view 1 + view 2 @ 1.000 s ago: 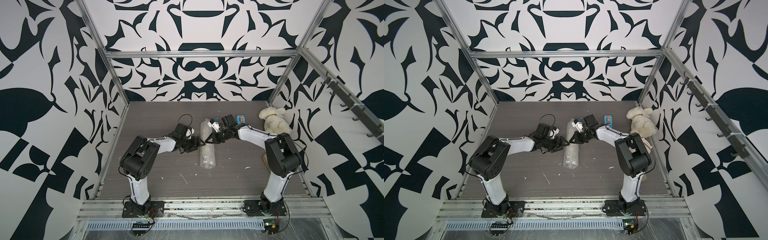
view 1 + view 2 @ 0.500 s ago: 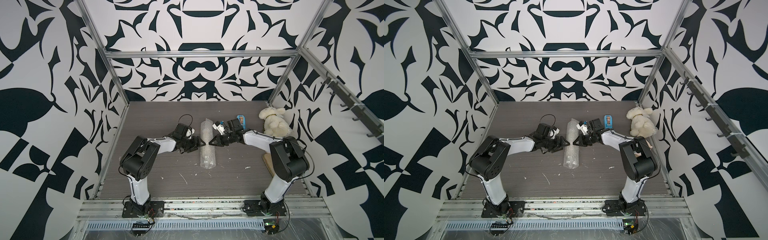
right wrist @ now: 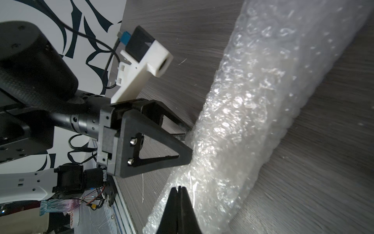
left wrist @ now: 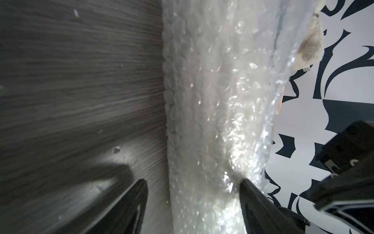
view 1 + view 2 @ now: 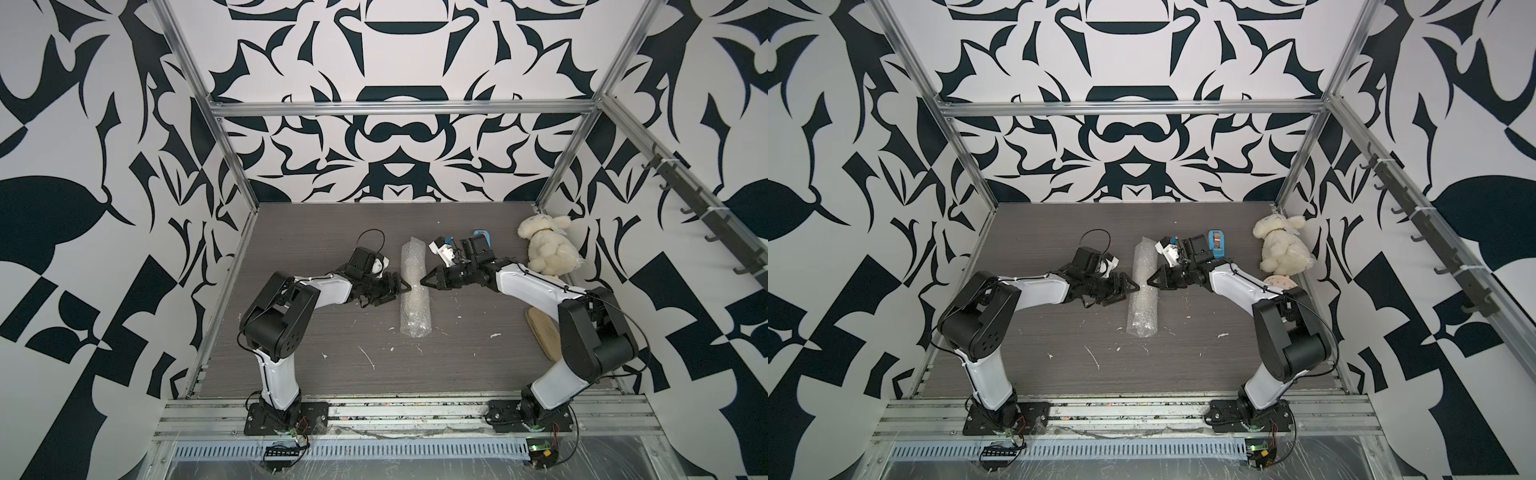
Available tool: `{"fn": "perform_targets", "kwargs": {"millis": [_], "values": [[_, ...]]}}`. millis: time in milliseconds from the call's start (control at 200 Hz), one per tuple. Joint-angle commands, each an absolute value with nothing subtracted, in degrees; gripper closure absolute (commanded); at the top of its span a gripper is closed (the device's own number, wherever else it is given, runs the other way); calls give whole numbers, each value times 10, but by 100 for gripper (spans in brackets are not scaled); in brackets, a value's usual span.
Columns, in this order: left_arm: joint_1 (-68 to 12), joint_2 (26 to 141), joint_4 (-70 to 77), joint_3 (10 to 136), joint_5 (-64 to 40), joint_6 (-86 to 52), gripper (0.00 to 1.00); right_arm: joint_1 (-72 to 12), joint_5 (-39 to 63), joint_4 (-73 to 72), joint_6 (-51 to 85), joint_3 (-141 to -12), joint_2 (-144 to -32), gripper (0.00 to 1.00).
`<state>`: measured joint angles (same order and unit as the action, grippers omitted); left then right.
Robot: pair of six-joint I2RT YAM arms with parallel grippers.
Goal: Wrap vases in bubble wrap
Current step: Stick the tape on the bubble wrap.
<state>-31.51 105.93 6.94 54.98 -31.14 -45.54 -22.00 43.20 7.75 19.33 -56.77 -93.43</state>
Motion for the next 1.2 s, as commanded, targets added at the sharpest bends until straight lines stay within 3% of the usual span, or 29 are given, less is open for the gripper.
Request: {"fn": "perform_targets", "kwargs": {"millis": [0,330,670,1195], "values": [[-316,1068,26,530,-283,-455,25,-227,448,29,219,-548,-943,95],[-316,1066,31,526,-286,-457,25,-217,457,11,229,-540,-987,95],[-316,1064,36,525,-291,-461,25,-194,458,32,220,-489,-927,95],[-312,1036,19,523,-290,-459,25,-189,450,-5,237,-428,-939,96]]}}
